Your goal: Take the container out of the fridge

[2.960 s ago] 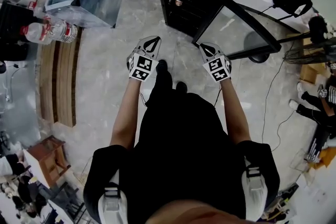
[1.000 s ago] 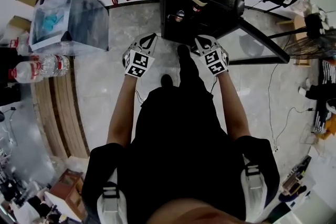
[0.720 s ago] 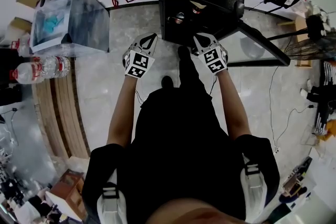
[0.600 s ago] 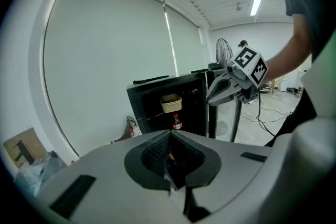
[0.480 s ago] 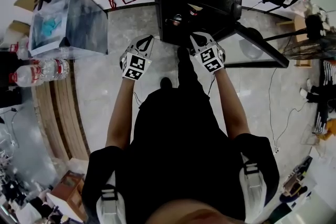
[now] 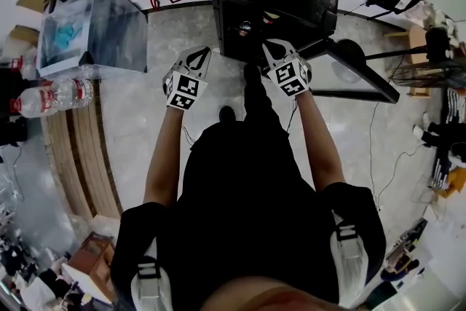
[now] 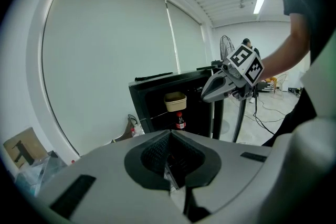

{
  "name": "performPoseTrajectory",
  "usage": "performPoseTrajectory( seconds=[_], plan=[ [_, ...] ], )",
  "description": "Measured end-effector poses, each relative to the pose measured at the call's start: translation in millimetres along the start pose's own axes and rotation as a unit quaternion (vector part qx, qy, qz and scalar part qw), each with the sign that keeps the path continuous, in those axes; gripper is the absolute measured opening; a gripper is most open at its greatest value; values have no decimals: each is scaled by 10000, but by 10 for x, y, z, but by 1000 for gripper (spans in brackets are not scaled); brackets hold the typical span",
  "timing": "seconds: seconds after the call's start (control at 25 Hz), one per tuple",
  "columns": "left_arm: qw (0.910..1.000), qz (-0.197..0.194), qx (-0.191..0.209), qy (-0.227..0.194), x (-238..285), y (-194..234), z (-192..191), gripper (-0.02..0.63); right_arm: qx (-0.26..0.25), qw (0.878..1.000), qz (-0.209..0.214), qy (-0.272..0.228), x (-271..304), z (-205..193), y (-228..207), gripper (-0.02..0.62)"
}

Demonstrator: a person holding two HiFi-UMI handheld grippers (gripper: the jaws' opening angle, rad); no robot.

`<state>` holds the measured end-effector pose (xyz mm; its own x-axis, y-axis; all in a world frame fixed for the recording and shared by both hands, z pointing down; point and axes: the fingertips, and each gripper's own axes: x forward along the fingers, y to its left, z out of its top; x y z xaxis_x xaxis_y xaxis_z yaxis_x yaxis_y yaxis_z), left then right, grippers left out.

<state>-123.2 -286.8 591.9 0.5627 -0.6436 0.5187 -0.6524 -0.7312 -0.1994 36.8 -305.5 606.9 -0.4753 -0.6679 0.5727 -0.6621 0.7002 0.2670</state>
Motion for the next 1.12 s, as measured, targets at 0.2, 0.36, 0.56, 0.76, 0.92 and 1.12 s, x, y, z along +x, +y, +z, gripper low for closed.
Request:
performPoseTrajectory(
  seconds=[0.2, 0.36, 0.56, 0.76, 0.92, 1.12],
  plan=[
    [10000, 45, -45, 50, 62, 52, -13, 18, -8, 9998, -193, 55, 113, 6, -172, -2],
    [9999, 76, -61, 67, 74, 92, -26, 18, -82, 9994, -324, 94, 176, 11, -251, 3],
    [9998, 127, -95, 123, 56, 164, -67, 18, -12, 9993, -351, 128, 270, -2, -315, 11],
    [9997, 143, -114, 161, 65, 175, -73, 18, 37, 9992, -360, 158, 337, -43, -364, 12],
    [9996, 140, -123, 196, 77, 194, -82, 18, 58, 9989, -430, 151, 400, -58, -421, 54],
    [9995, 131, -135, 251, 94, 198, -116, 18, 93, 9985, -517, 162, 477, -109, -490, 115]
  ],
)
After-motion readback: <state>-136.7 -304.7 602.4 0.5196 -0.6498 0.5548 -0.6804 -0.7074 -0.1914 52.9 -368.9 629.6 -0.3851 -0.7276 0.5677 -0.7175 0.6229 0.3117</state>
